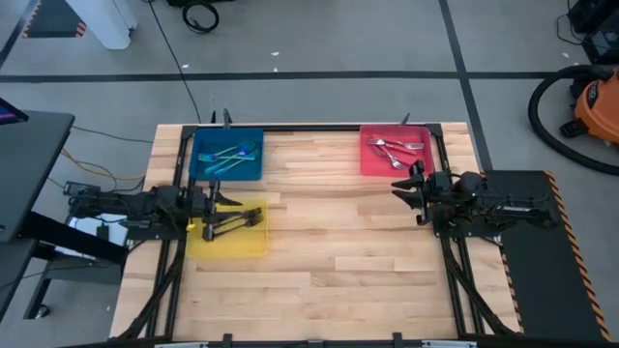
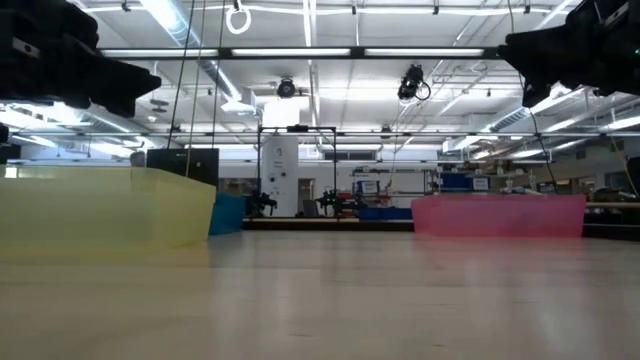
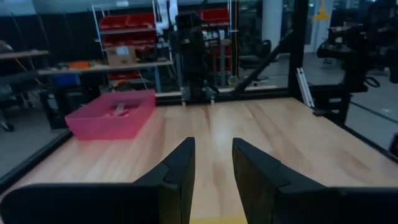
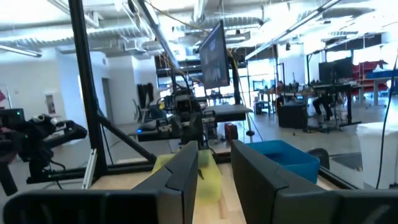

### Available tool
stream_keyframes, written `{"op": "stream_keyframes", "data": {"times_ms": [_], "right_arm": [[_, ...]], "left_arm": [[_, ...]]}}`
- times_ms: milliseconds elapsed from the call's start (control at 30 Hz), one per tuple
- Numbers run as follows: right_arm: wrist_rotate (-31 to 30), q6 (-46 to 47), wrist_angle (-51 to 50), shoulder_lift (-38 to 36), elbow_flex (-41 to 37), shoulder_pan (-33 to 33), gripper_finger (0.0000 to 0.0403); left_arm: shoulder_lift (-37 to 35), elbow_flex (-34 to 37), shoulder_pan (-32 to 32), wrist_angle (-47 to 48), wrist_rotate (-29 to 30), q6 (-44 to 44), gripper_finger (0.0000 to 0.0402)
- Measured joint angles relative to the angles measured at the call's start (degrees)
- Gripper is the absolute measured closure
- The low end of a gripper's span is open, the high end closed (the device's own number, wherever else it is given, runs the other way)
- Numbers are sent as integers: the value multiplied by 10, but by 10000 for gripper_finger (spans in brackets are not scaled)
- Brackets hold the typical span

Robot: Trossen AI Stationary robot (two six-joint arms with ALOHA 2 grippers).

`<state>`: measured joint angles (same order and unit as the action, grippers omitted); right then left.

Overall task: Sort silverware by color (type)
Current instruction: Return to Home Position

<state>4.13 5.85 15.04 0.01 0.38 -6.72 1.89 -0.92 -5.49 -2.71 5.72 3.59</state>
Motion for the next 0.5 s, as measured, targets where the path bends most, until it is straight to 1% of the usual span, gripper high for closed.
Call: {"op": "stream_keyframes", "data": {"times_ms": [100,500], "right_arm": [[0,0,2,1,0,0,298],[0,0,3,1,0,-3,298]], "left_arm": [[-19,4,6,-1,0,1,294],[-17,4,5,-11,1,1,294]]}}
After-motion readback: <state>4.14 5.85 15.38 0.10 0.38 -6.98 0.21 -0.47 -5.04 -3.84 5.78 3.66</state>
